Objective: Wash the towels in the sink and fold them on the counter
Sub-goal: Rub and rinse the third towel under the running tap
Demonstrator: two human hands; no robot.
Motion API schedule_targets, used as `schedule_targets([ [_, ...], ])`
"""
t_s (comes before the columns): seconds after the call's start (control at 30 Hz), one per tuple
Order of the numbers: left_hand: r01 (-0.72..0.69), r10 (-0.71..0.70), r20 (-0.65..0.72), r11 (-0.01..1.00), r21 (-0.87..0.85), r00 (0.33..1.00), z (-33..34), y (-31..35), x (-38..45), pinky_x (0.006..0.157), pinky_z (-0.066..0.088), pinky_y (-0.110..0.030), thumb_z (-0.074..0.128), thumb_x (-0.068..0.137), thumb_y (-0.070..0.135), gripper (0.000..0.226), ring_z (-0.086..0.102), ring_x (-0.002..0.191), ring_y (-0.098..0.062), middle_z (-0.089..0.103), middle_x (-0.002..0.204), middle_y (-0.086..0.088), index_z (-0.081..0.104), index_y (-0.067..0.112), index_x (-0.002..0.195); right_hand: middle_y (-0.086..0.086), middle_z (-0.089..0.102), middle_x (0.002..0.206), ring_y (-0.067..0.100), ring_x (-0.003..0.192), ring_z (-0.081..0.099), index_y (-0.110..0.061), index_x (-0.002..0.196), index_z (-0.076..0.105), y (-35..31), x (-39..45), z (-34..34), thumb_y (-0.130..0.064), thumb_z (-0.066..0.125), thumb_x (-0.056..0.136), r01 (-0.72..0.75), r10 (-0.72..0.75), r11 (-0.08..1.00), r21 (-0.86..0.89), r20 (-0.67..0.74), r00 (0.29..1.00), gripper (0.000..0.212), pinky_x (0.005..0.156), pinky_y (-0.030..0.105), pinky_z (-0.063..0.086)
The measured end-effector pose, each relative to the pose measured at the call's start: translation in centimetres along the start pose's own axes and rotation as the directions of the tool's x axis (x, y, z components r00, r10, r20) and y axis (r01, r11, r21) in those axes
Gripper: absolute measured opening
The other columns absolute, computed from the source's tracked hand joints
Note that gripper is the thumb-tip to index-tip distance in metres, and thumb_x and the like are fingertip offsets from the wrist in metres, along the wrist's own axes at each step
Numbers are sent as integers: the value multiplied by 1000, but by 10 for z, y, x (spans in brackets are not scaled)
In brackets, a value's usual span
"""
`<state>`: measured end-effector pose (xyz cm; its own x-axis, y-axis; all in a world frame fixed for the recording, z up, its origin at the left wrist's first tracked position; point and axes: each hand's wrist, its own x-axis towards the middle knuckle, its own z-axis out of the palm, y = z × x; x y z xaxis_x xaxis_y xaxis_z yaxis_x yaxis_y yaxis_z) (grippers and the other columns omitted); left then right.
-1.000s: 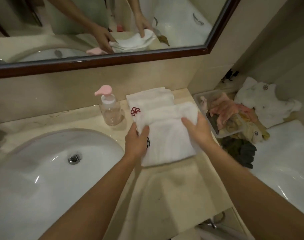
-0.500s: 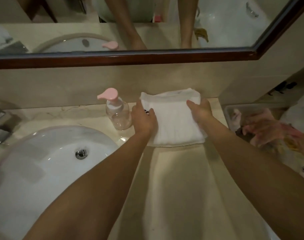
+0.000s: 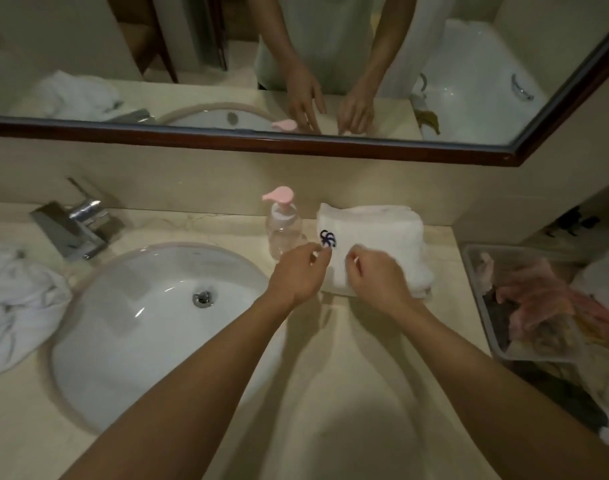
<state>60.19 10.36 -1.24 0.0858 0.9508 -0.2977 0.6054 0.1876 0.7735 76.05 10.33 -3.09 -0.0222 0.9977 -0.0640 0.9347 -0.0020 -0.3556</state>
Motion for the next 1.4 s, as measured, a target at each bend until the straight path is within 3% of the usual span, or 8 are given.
schedule_targets([
  [0.17, 110, -112, 42, 994, 27, 993, -65, -69, -44, 91, 53, -45, 37, 101, 51, 47, 67, 93, -22, 71, 101, -3, 67, 15, 107, -2, 63, 80, 25, 84, 64, -21, 101, 67, -90, -28, 38, -35, 52, 98, 105, -152, 984, 141, 386, 910, 21, 68, 32, 41],
  [0.53, 300, -297, -304, 953, -37, 905, -263, -276, -134, 87, 53, -35, 58, 92, 40, 28, 66, 93, -20, 71, 95, 4, 68, 23, 111, 0, 70, 80, 20, 84, 68, -17, 107, 65, -343, -65, 145, -32, 53, 98, 80, -292, 931, 357, 594, 750, 21, 76, 32, 54],
  [0.7, 313, -233, -549, 948, 55, 802, -337, -350, -173, 91, 48, -38, 60, 93, 31, 40, 56, 113, -25, 62, 121, -3, 57, 18, 131, 9, 56, 130, 28, 112, 61, -15, 144, 43, -451, -51, 184, -33, 65, 95, 193, -340, 928, 318, 518, 785, 56, 100, 41, 48],
  [0.87, 265, -225, -361, 962, 63, 905, -364, -411, -193, 101, 41, -35, 62, 93, 33, 62, 48, 127, -27, 41, 146, -5, 39, 19, 149, 14, 14, 164, 34, 147, 27, -13, 160, 9, -504, -16, 228, -34, 74, 89, 44, -211, 950, 310, 528, 822, 98, 119, 46, 29],
  [0.97, 168, -179, -285, 984, -65, 942, -359, -426, -197, 95, 47, -35, 63, 92, 31, 53, 63, 95, -18, 55, 129, 5, 48, 23, 142, 16, 45, 145, 35, 133, 43, -12, 144, 40, -503, -7, 253, -39, 68, 92, 41, -90, 993, 115, 465, 880, 65, 109, 48, 41],
  [1.07, 187, -194, -308, 981, -52, 931, -353, -432, -187, 97, 46, -35, 62, 94, 27, 47, 59, 108, -21, 56, 125, 3, 51, 20, 140, 13, 61, 117, 33, 114, 53, -14, 119, 55, -503, -5, 254, -34, 58, 95, 128, -119, 992, 2, 380, 917, 32, 97, 46, 48],
  [1.23, 290, -259, -421, 957, 10, 869, -366, -436, -169, 93, 49, -41, 54, 91, 40, 52, 53, 119, -32, 51, 129, -12, 48, 15, 137, 3, 61, 91, 23, 87, 55, -17, 89, 61, -483, -19, 203, -22, 65, 82, -224, -23, 722, 654, 346, 938, 10, 71, 31, 44],
  [1.4, 380, -258, -511, 913, 150, 820, -373, -431, -156, 93, 47, -44, 60, 92, 33, 51, 49, 123, -37, 48, 135, -17, 48, 11, 137, 2, 59, 81, 20, 74, 54, -24, 78, 60, -443, -42, 139, -25, 59, 66, -281, 27, 557, 781, 321, 947, 13, 54, 24, 38],
])
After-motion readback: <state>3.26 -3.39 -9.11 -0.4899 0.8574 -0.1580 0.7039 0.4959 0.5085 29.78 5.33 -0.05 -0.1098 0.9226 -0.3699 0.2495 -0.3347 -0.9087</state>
